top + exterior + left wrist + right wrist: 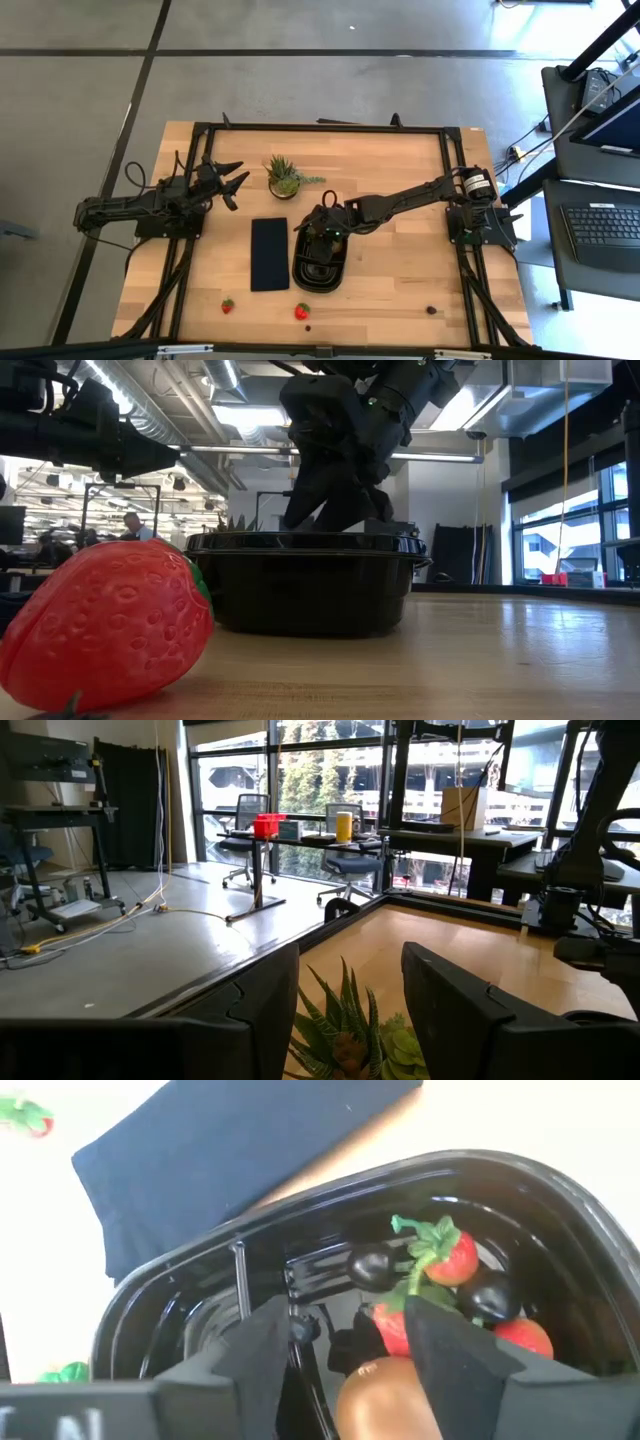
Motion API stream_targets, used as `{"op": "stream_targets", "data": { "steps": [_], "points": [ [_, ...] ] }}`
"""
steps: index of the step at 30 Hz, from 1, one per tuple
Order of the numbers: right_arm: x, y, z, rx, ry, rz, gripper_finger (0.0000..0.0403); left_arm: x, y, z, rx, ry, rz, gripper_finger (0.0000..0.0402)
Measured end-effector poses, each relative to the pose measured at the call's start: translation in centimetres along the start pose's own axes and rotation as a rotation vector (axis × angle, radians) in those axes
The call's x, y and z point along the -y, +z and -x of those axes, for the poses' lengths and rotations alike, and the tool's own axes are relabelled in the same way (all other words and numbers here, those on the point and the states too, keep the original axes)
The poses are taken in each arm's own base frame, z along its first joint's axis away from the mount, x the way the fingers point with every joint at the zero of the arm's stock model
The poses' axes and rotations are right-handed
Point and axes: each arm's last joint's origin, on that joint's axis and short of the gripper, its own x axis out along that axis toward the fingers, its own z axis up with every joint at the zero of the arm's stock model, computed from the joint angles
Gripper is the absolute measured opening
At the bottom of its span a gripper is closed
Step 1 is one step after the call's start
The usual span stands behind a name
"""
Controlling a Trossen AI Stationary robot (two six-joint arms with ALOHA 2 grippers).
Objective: Pick and placing Produce into tupperware
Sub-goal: Put the black raspberry into the black bin
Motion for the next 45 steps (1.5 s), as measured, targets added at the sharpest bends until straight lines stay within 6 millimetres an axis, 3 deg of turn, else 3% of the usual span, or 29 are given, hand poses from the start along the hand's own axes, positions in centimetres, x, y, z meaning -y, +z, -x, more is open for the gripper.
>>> {"op": "stream_targets", "data": {
  "steps": [12, 17, 22, 26, 30, 38, 45],
  "points": [
    [-0.1, -0.1, 0.0, -0.043, 0.055, 0.039, 0.0365, 0.0, 0.0, 0.0, 0.0, 0.0, 0.0, 0.0171],
    [-0.8, 0.1, 0.7, -0.066, 0.102, 0.11, 0.0382, 0.0, 0.0, 0.0, 0.0, 0.0, 0.0, 0.0171],
    [-2.8, -0.2, 4.3, -0.154, -0.032, 0.19, 0.0383, 0.0, 0.0, 0.0, 0.0, 0.0, 0.0, 0.0171],
    [-4.7, -2.6, 7.6, -0.267, -0.214, 0.154, 0.0383, 0.0, 0.0, 0.0, 0.0, -0.001, 0.0, 0.0171],
    [-7.0, -6.4, 10.0, -0.294, -0.311, -0.052, 0.0383, 0.0, 0.0, 0.0, 0.0, -0.003, 0.001, 0.0171],
    [-10.2, -15.9, 11.6, -0.332, -0.501, -0.535, 0.0383, 0.0, 0.0, 0.0, 0.0, -0.005, 0.001, 0.0171],
    [-11.4, -21.0, 12.5, -0.324, -0.524, -0.586, 0.0383, 0.0, 0.0, 0.0, 0.0, -0.006, 0.001, 0.0171]
  ]
}}
